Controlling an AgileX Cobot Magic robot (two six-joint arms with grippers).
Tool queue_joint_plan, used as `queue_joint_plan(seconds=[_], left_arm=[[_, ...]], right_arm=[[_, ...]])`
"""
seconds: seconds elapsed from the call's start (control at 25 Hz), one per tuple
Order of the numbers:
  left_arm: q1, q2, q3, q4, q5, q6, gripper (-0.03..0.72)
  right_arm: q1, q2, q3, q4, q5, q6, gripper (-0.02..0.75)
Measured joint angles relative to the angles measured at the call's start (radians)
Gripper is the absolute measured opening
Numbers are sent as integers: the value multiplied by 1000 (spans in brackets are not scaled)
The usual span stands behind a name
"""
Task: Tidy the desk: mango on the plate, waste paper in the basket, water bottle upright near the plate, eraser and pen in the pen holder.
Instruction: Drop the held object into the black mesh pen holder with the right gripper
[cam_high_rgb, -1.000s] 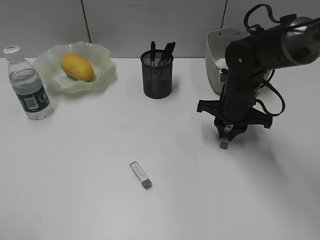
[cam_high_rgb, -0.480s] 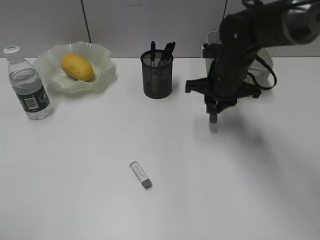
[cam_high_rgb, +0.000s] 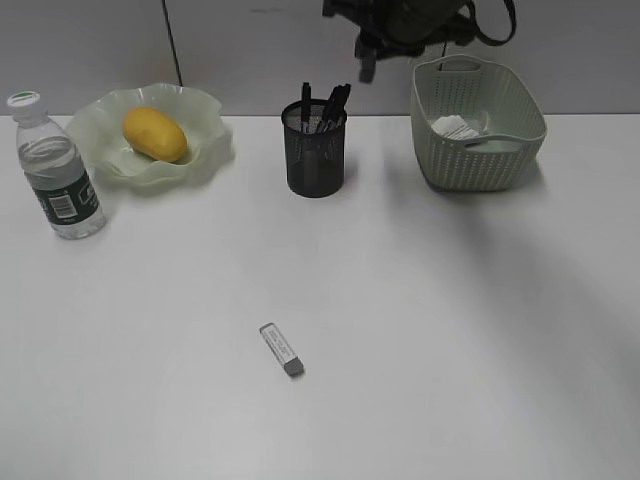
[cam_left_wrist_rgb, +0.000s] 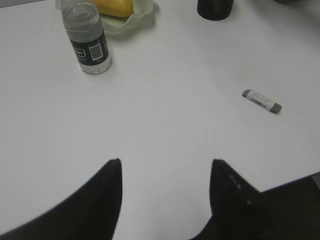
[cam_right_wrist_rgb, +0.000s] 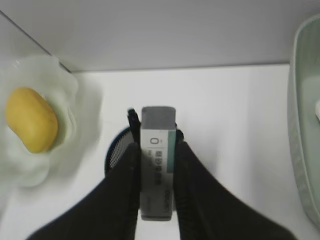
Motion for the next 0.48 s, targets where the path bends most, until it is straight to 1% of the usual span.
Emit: queue_joint_plan(seconds=[0.12, 0.24, 0.48], left_arm=[[0, 0, 0, 0, 0, 0, 428], [0, 0, 0, 0, 0, 0, 428], [0, 0, 0, 0, 0, 0, 428]], right_arm=[[0, 0, -3, 0, -98, -1, 172], [0, 6, -3, 0, -161, -1, 172], [14, 67, -3, 0, -196, -21, 171]])
